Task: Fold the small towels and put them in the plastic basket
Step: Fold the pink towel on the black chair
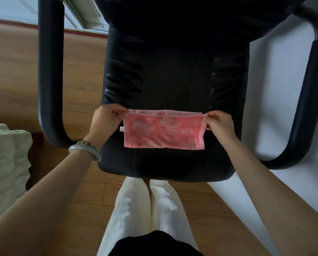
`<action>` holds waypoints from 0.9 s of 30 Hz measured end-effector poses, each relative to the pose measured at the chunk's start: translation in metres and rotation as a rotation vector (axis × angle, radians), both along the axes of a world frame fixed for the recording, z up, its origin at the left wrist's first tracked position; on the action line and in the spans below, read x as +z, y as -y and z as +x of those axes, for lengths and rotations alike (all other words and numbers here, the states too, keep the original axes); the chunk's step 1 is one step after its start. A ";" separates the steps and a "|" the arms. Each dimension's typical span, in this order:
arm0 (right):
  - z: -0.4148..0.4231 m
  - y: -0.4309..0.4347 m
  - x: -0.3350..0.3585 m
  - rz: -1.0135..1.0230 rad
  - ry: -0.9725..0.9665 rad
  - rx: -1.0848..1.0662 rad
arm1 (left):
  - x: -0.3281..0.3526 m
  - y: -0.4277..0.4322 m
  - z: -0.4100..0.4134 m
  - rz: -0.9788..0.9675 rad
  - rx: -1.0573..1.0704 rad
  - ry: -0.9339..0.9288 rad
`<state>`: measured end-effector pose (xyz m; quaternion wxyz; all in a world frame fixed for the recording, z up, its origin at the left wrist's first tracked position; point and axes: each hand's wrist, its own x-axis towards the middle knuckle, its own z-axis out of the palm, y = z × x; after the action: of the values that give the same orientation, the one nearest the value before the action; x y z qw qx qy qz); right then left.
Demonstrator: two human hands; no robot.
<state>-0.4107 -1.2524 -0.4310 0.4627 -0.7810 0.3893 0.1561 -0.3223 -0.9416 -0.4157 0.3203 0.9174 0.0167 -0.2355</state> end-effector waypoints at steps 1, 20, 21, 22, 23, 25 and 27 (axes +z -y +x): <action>0.004 0.001 -0.005 -0.038 0.003 0.004 | -0.002 0.003 0.003 0.000 0.016 0.008; 0.023 0.012 -0.032 -0.353 0.035 0.550 | -0.028 0.102 -0.077 -0.026 -0.788 0.313; 0.025 0.013 -0.032 -0.368 0.014 0.609 | -0.029 0.118 -0.087 -0.062 -0.844 0.299; 0.027 0.014 -0.032 -0.382 -0.005 0.663 | -0.031 0.133 -0.095 -0.106 -0.869 0.302; 0.030 0.014 -0.032 -0.393 -0.022 0.708 | -0.035 0.146 -0.102 -0.133 -0.879 0.300; 0.034 0.015 -0.031 -0.408 -0.054 0.775 | -0.042 0.167 -0.112 -0.134 -0.858 0.314; 0.037 0.015 -0.031 -0.413 -0.071 0.820 | -0.046 0.180 -0.118 -0.105 -0.852 0.298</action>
<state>-0.3739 -1.2678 -0.4620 0.1835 -0.9406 0.0870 0.2721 -0.4399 -1.1218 -0.4617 0.2400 0.8489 -0.4205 -0.2122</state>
